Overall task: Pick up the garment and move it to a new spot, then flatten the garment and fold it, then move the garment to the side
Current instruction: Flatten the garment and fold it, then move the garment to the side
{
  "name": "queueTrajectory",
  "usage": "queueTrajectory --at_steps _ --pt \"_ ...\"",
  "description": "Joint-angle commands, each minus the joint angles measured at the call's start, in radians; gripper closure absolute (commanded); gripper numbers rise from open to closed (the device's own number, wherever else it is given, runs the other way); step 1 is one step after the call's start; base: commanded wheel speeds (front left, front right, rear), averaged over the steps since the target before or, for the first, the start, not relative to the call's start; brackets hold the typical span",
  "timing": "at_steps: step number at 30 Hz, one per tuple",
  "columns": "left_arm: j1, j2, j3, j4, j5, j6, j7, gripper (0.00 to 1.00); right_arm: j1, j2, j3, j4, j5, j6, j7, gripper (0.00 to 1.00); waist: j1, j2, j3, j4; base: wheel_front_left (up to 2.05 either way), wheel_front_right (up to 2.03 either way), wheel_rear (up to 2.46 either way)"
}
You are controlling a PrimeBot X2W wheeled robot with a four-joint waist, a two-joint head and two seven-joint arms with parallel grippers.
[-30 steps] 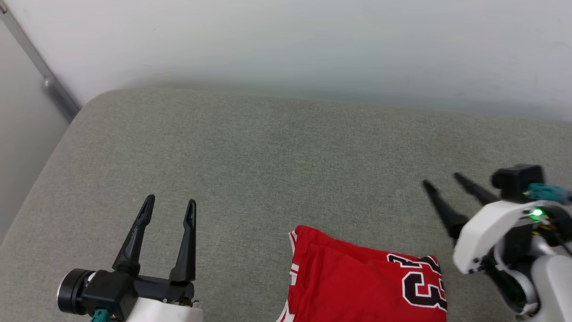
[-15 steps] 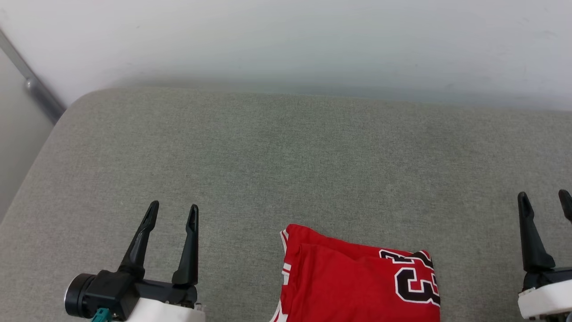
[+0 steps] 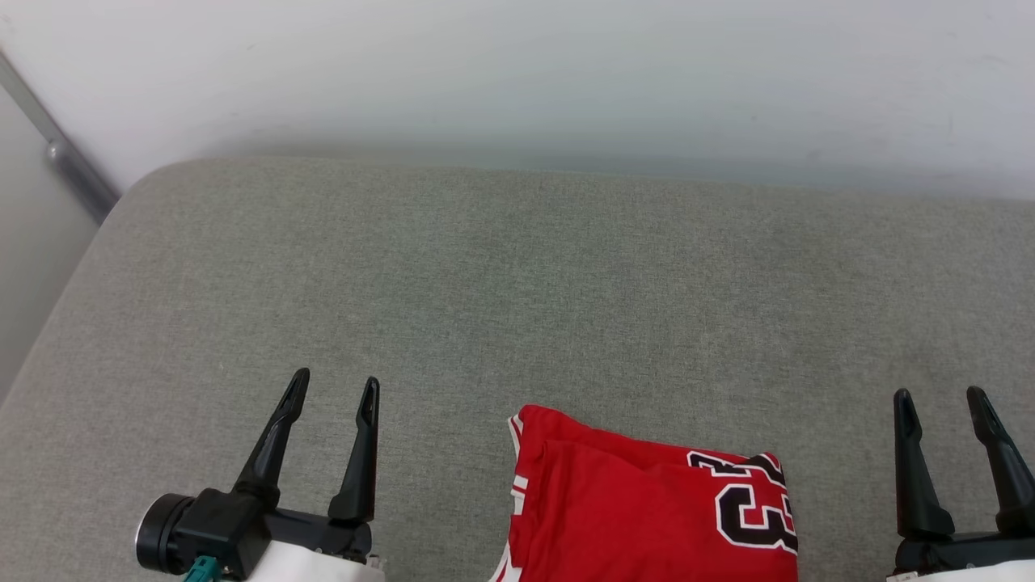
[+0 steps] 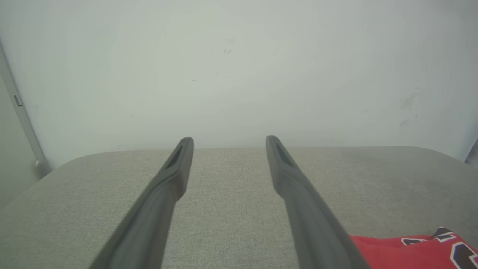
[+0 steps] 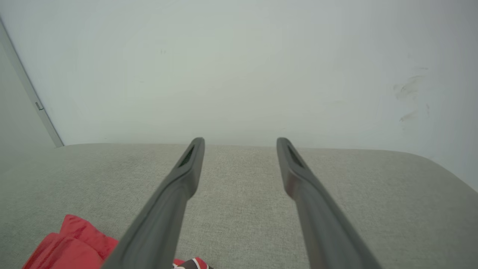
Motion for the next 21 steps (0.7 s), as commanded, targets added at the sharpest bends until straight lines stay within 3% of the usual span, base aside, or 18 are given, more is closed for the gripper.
queueTrajectory --at_steps 1,14,18,21 --pt "-0.008 0.000 -0.002 0.000 0.002 -0.001 -0.002 0.00 0.007 0.007 -0.002 0.005 0.003 0.000 0.002 0.00 0.0000 -0.0001 0.000 0.000 0.00 0.00 0.00" --pt "-0.013 0.004 -0.001 0.004 -0.003 -0.001 -0.002 0.00 -0.005 -0.001 -0.001 0.019 0.022 0.000 0.044 0.00 0.0000 -0.0001 -0.006 0.004 0.00 0.00 0.00" --pt "-0.015 0.004 0.012 -0.001 -0.004 -0.001 -0.002 0.00 -0.007 -0.030 0.011 0.006 0.056 0.000 0.146 0.00 0.0000 -0.0001 -0.003 0.005 0.00 0.00 0.00" --pt "-0.017 0.004 0.018 -0.004 -0.005 -0.001 -0.002 0.00 -0.007 -0.066 0.031 -0.009 0.098 0.000 0.306 0.00 0.0000 -0.0001 0.003 0.004 0.00 0.00 0.00"
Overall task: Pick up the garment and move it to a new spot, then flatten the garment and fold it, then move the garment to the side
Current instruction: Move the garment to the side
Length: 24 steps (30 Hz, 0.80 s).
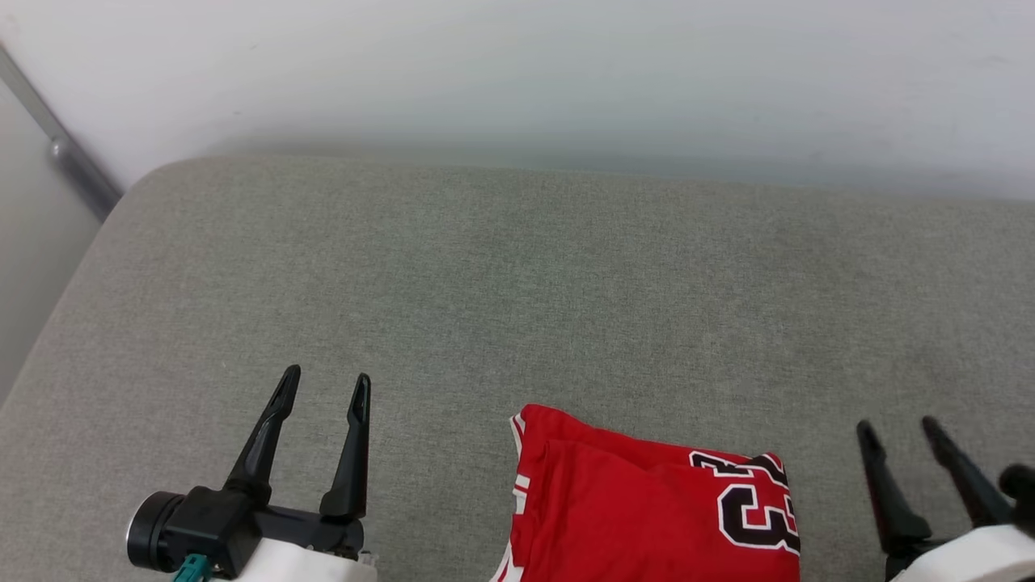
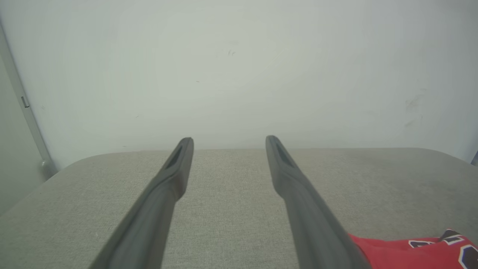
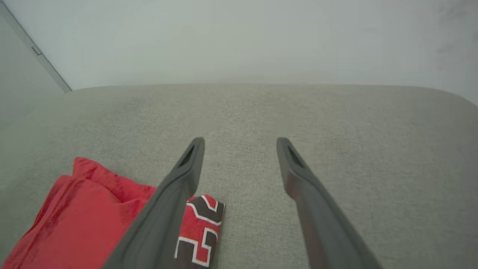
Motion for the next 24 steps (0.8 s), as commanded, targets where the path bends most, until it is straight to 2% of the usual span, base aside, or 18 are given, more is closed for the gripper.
queueTrajectory --at_steps 1,6,10,11,13,18,24 --pt "-0.014 0.000 0.005 -0.002 -0.006 -0.001 -0.002 0.00 -0.005 -0.024 0.012 -0.014 0.025 0.000 0.069 0.00 0.0000 -0.0001 0.006 0.000 0.00 0.00 0.00" --pt "-0.025 0.004 -0.017 0.014 -0.017 -0.001 -0.002 0.00 -0.003 -0.088 0.052 -0.059 0.124 0.000 0.408 0.00 0.0000 -0.0001 0.027 0.009 0.00 0.00 0.00" --pt "-0.043 0.003 -0.027 0.016 -0.020 -0.001 -0.002 0.00 0.007 -0.085 0.042 -0.088 0.172 0.000 0.688 0.00 0.0000 -0.0001 0.053 0.024 0.00 0.00 0.00" --pt "-0.043 0.003 -0.027 0.016 -0.020 -0.001 -0.002 0.00 0.007 -0.085 0.042 -0.088 0.172 0.000 0.688 0.00 0.0000 -0.0001 0.053 0.024 0.00 0.00 0.00" --pt "-0.048 0.000 -0.032 0.020 -0.020 -0.001 -0.002 0.00 -0.004 -0.083 0.046 -0.101 0.156 0.000 0.787 0.00 0.0000 -0.0001 0.067 0.036 0.00 0.00 0.00" --pt "-0.067 -0.004 -0.044 0.027 -0.023 -0.001 -0.002 0.00 -0.045 -0.031 0.035 -0.072 0.117 0.000 0.900 0.00 0.0000 -0.0001 0.098 0.066 0.00 0.00 0.00" --pt "-0.085 -0.009 -0.053 0.031 -0.018 -0.001 -0.002 0.00 -0.086 0.007 0.044 0.014 0.075 0.000 0.935 0.00 0.0000 -0.0001 0.125 0.099 0.00 0.00 0.00"
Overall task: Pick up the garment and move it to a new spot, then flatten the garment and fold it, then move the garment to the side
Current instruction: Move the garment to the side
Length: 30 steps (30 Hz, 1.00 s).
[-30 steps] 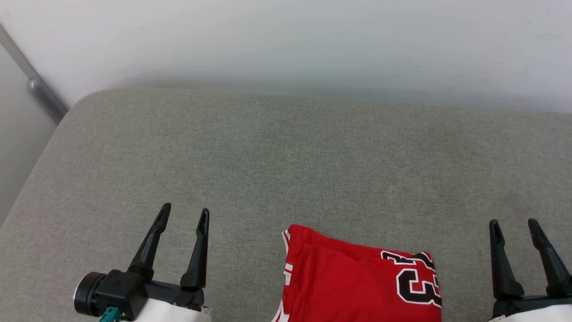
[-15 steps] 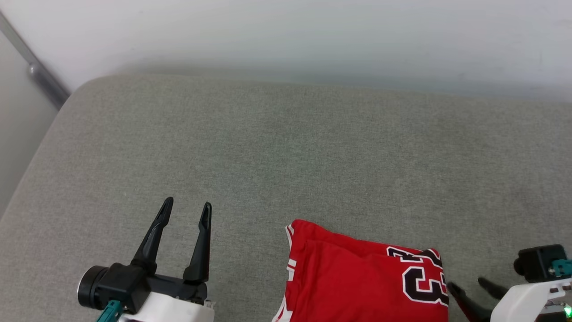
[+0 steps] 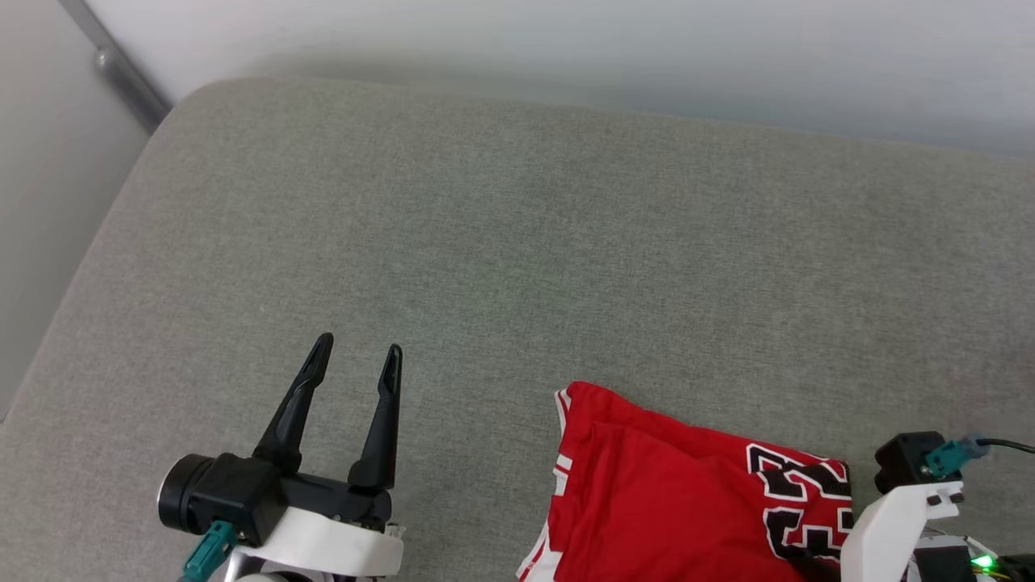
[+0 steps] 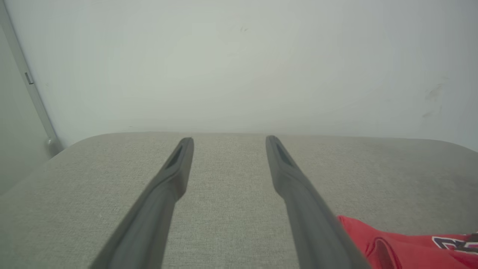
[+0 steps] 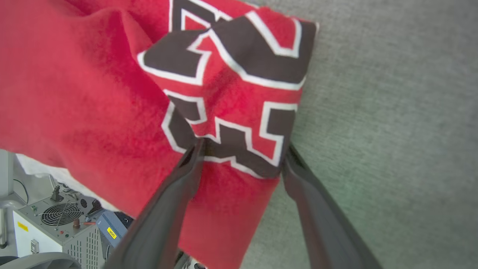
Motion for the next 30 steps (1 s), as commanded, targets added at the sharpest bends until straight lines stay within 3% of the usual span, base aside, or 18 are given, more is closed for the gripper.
queueTrajectory --at_steps 1,9,10,11,12,16,21,22,30 --pt "-0.007 -0.004 0.000 0.001 0.002 -0.001 -0.002 0.00 -0.008 0.009 0.005 0.014 0.003 0.000 -0.002 0.00 0.0000 0.0000 0.007 0.007 0.00 0.00 0.00" --pt "-0.013 -0.006 -0.013 0.007 0.004 -0.001 -0.002 0.00 -0.029 0.018 0.085 0.173 -0.015 0.000 -0.045 0.00 0.0000 0.0000 0.014 0.024 0.00 0.00 0.00" --pt "-0.013 -0.006 -0.017 0.007 0.004 -0.001 -0.002 0.00 -0.037 0.008 0.108 0.182 -0.018 0.000 -0.066 0.26 0.0000 0.0000 0.013 0.024 0.00 0.00 0.00" --pt "-0.012 -0.005 -0.019 0.010 0.004 -0.001 -0.002 0.00 -0.043 0.000 0.116 0.193 -0.024 0.001 -0.089 0.81 0.0000 0.0000 0.010 0.023 0.00 0.00 0.00" --pt "-0.011 -0.002 -0.020 0.012 0.006 -0.001 -0.002 0.00 -0.046 -0.014 0.131 0.204 -0.029 0.001 -0.104 1.00 0.0000 0.0000 0.007 0.022 0.00 0.00 0.00" --pt "-0.004 0.003 -0.023 0.017 0.005 -0.001 -0.002 0.00 -0.071 -0.056 0.153 0.222 -0.031 -0.001 -0.157 1.00 0.0000 0.0000 -0.009 0.005 0.00 0.00 0.00" --pt "0.011 0.009 -0.040 0.024 0.022 -0.001 -0.002 0.00 -0.140 -0.169 0.225 0.198 -0.089 -0.001 -0.203 1.00 0.0000 0.0000 -0.035 -0.044 0.00 0.00 0.00" --pt "0.018 -0.003 -0.056 0.027 0.024 -0.001 -0.002 0.00 -0.182 -0.237 0.305 0.175 -0.129 -0.001 -0.216 1.00 0.0000 0.0000 -0.043 -0.091 0.00 0.00 0.00" --pt "0.006 -0.006 -0.098 0.009 0.035 -0.001 -0.002 0.00 -0.392 -0.516 0.563 0.110 -0.186 -0.001 -0.194 1.00 0.0000 0.0000 0.012 -0.286 0.00 0.00 0.00"
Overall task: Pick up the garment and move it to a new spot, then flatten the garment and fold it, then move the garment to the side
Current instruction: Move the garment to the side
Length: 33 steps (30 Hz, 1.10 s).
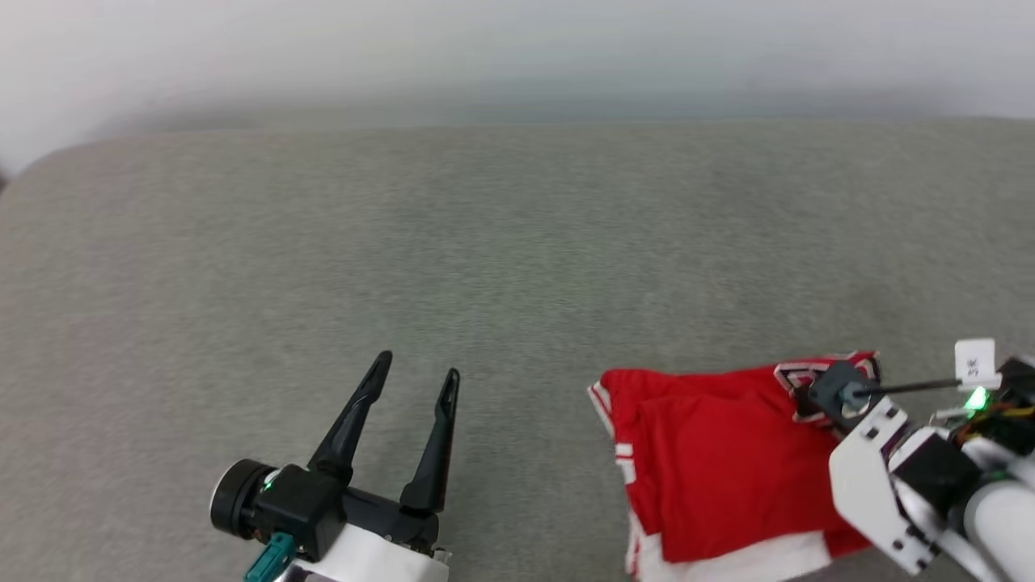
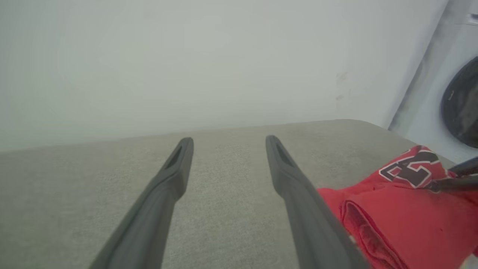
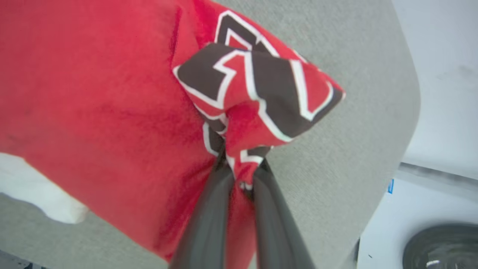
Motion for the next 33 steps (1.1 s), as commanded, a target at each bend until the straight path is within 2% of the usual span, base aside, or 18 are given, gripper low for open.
queueTrajectory --at_steps 1,7,13,19,25,33 --pt "-0.013 0.005 -0.002 -0.009 0.006 -0.001 -0.002 0.00 -0.044 -0.028 0.021 -0.003 0.006 -0.001 -0.004 1.00 0.0000 0.0000 0.054 -0.100 0.00 0.00 0.00" --pt "-0.070 0.038 -0.011 -0.031 0.014 -0.001 -0.002 0.00 -0.211 -0.166 0.099 0.041 0.021 -0.001 -0.050 1.00 0.0000 0.0000 0.172 -0.233 0.00 0.00 0.00" --pt "-0.145 0.104 -0.025 -0.062 0.019 -0.001 -0.002 0.00 -0.301 -0.230 0.063 0.171 0.035 -0.001 -0.174 1.00 0.0000 0.0000 0.305 -0.325 0.00 0.00 0.00" --pt "-0.199 0.166 -0.032 -0.096 0.008 -0.001 -0.002 0.00 -0.347 -0.239 -0.019 0.348 0.021 -0.001 -0.363 1.00 0.0000 0.0000 0.404 -0.366 0.00 0.00 0.00" --pt "-0.227 0.208 -0.034 -0.130 0.004 -0.001 -0.002 0.00 -0.390 -0.221 -0.131 0.536 -0.021 -0.002 -0.521 1.00 0.0000 0.0000 0.478 -0.367 0.00 0.00 0.00" --pt "-0.235 0.233 -0.023 -0.128 0.014 0.001 0.001 0.00 -0.433 -0.184 -0.234 0.693 -0.102 -0.002 -0.610 1.00 0.0000 0.0000 0.524 -0.351 0.00 0.00 0.00"
